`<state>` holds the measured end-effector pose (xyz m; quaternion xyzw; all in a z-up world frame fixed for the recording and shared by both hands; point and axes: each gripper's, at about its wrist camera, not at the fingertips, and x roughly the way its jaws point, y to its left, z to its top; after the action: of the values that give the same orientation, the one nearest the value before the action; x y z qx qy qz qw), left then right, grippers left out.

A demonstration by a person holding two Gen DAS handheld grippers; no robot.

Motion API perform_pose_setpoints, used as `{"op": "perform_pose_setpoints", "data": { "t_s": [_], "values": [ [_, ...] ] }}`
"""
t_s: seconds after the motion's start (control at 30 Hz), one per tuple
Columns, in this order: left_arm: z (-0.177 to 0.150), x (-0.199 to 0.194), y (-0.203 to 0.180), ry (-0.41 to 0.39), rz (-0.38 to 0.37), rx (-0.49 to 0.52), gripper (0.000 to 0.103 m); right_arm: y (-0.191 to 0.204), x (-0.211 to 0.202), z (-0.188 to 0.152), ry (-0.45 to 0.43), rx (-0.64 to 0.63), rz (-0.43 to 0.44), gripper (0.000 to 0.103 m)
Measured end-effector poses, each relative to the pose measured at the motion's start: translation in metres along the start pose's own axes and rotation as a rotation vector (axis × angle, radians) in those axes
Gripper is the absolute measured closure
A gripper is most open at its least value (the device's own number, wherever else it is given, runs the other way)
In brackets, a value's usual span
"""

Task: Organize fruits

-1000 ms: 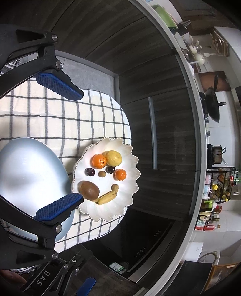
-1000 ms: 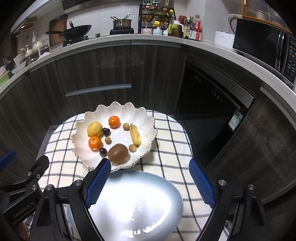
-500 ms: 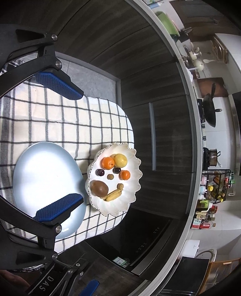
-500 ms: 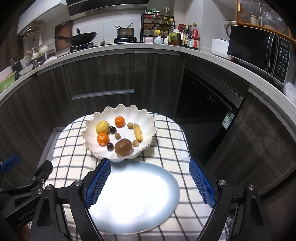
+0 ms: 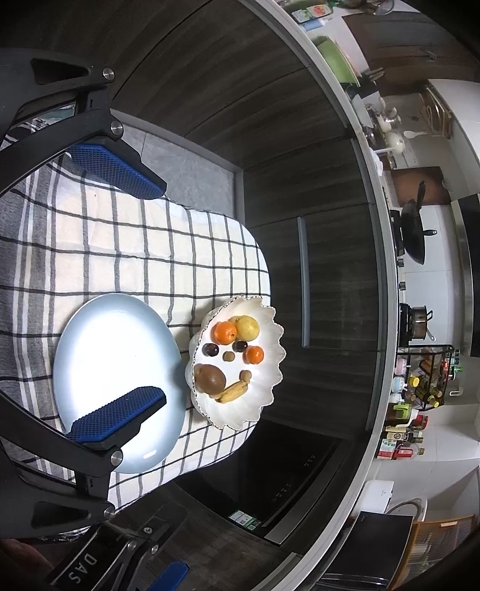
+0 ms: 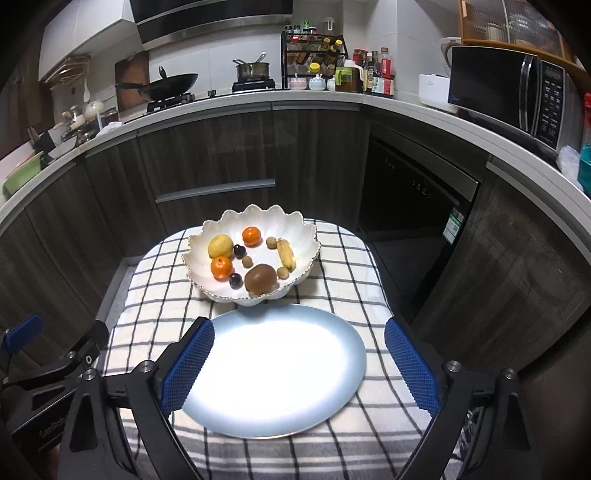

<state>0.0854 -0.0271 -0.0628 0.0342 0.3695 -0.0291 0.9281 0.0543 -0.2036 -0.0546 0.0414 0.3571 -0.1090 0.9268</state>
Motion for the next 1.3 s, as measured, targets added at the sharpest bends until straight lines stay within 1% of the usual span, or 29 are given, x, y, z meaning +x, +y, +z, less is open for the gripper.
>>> {"op": "perform_pose_setpoints", "data": {
  "t_s": [0.1, 0.33, 0.63, 1.3],
  "values": [
    [-0.003, -0.005, -0.001, 0.001, 0.005, 0.008, 0.0, -0.001, -0.007, -0.004, -0.005, 0.003, -0.002, 0.008],
    [-0.006, -0.024, 0.002, -0.029, 0.029, 0.015, 0.0, -0.003, -0.018, -0.011, -0.011, 0.005, -0.003, 0.008],
    [-0.007, -0.037, 0.006, -0.046, 0.036, 0.012, 0.0, -0.003, -0.031, -0.01, -0.036, -0.008, -0.009, 0.008],
    [-0.005, -0.043, 0.003, -0.052, 0.031, 0.018, 0.0, -0.005, -0.035, -0.009, -0.046, -0.002, -0.008, 0.008]
  ]
}}
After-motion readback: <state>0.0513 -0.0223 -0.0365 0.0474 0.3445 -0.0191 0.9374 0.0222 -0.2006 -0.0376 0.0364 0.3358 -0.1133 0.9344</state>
